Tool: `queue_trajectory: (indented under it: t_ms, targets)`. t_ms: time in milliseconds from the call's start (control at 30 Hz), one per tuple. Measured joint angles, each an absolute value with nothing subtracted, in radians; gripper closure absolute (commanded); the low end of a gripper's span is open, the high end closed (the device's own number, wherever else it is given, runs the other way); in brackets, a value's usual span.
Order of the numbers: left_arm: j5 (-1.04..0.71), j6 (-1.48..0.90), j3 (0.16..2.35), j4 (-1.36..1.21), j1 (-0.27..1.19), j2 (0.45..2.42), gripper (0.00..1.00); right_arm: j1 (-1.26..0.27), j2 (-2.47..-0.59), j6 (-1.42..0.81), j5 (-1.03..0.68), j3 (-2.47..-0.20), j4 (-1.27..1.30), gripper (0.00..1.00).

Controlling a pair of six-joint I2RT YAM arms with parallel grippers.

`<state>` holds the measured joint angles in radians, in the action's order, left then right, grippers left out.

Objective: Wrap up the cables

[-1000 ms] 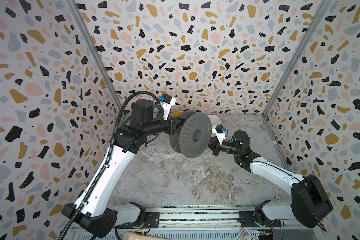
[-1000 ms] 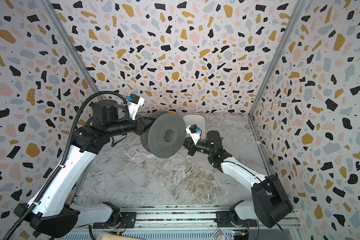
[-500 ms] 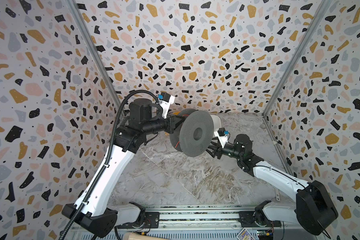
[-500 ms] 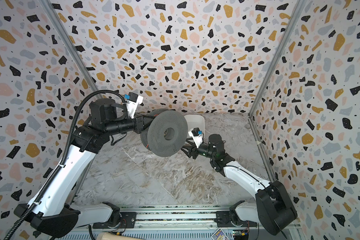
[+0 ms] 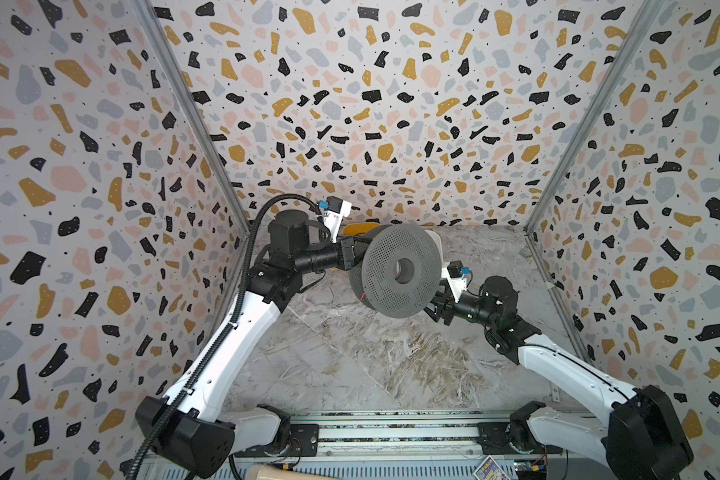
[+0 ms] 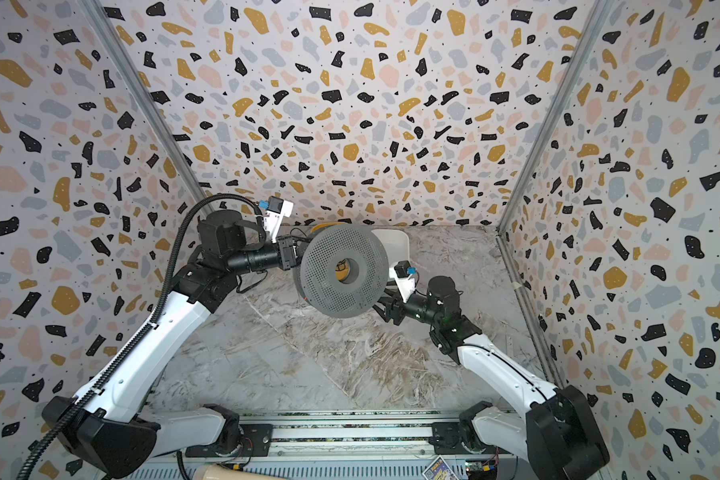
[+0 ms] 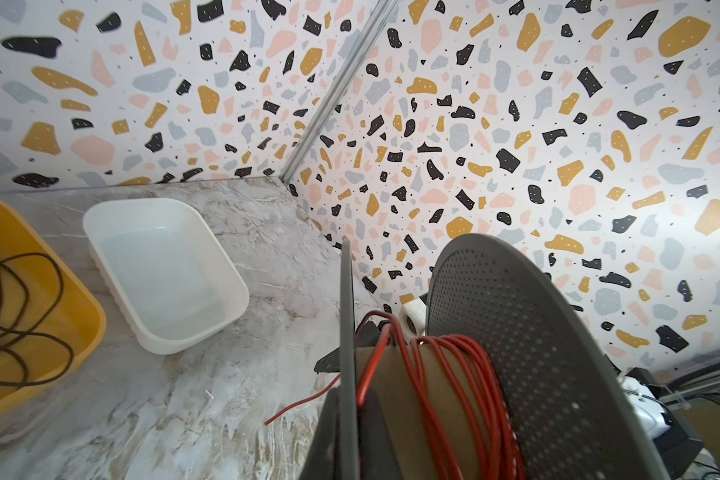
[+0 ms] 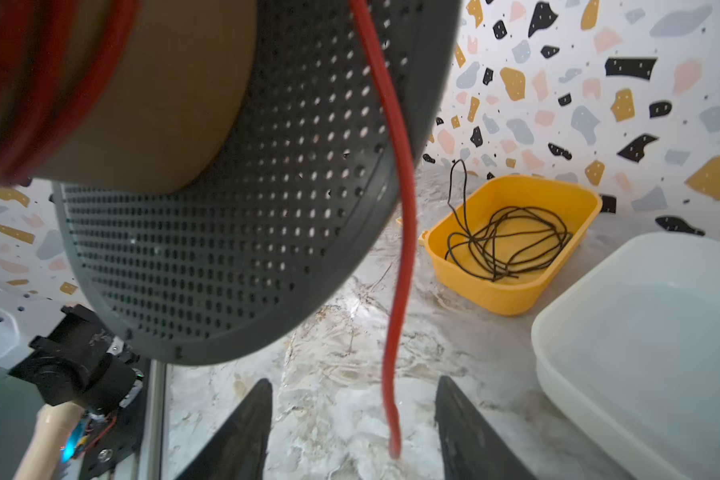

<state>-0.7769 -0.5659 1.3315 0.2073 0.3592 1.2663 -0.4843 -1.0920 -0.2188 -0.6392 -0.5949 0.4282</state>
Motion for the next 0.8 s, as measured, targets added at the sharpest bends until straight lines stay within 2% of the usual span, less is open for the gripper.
queue_trajectory:
  t_ms: [333, 567, 800]
  targets:
    - [-0.840, -0.756, 1.174, -0.089, 0.346, 1.267, 1.00, -0.484, -0.863, -0.287, -0.553, -0.474, 0.313, 0.37]
    - [-0.892, -0.845, 1.152, -0.203, 0.338, 1.276, 1.00, -0.428, -0.870, -0.279, -0.516, -0.477, 0.263, 0.38]
    - [-0.926, -0.887, 1.152, -0.234, 0.314, 1.297, 1.00, -0.347, -0.921, -0.266, -0.582, -0.496, 0.270, 0.40]
